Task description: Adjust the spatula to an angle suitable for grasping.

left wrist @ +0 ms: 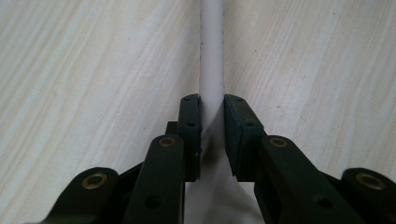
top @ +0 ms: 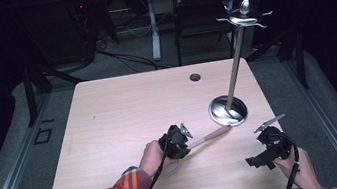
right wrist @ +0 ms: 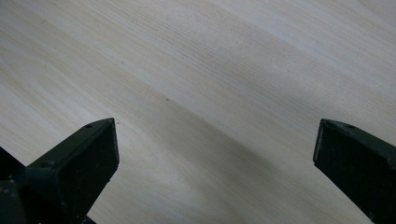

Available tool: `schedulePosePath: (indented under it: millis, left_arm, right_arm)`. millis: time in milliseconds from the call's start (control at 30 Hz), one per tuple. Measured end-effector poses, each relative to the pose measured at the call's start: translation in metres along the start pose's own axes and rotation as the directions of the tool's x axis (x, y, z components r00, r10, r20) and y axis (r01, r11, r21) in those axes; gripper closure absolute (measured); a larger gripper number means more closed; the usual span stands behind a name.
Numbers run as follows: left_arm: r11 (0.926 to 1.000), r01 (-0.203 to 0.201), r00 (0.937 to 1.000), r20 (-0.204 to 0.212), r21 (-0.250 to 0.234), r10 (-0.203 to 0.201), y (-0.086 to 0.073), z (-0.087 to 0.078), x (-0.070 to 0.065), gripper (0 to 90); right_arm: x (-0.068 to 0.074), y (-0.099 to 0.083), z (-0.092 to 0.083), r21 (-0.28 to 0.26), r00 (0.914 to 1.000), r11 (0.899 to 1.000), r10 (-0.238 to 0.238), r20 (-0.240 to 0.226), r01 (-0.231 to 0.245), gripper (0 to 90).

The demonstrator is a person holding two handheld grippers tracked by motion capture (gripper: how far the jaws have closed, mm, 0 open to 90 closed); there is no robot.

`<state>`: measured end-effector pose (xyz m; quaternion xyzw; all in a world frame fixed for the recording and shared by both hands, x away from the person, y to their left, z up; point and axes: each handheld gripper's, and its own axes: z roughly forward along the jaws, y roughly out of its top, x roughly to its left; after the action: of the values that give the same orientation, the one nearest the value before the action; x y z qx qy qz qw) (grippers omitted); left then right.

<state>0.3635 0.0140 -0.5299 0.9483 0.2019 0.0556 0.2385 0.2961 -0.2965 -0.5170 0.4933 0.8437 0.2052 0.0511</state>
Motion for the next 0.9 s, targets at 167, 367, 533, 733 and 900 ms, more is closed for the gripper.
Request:
schedulePosePath:
  millis: [167, 367, 533, 733, 900]
  left_arm:
    - [0.9992, 0.038, 0.9989, -0.028, -0.009, -0.039, -0.003, -0.005, 0.007, 77.7]
    - [0.9911, 0.132, 0.9896, -0.054, -0.017, -0.133, -0.010, -0.003, 0.020, 77.7]
    - [0.9783, 0.207, 0.9771, -0.050, -0.011, -0.207, -0.014, 0.002, 0.028, 77.6]
    - [0.9761, 0.212, 0.9768, -0.038, 0.047, -0.211, -0.018, 0.014, 0.027, 76.8]
    - [0.9741, 0.222, 0.9751, -0.023, 0.045, -0.221, -0.017, 0.006, 0.031, 66.1]
  right_arm:
    - [0.000, 0.000, 0.001, 0.002, 1.0000, 1.000, 0.003, 0.001, -0.003, 0.0]
    - [0.000, 0.000, 0.001, 0.000, 1.0000, 1.000, 0.004, 0.000, -0.004, 0.0]
    - [0.000, 0.000, 0.001, 0.008, 1.0000, 1.000, -0.005, 0.006, 0.005, 0.0]
    - [0.000, 0.000, 0.001, 0.016, 1.0000, 1.000, -0.008, 0.003, 0.008, 0.0]
    - [0.000, 0.000, 0.001, 0.020, 1.0000, 1.000, -0.007, -0.006, 0.007, 0.0]
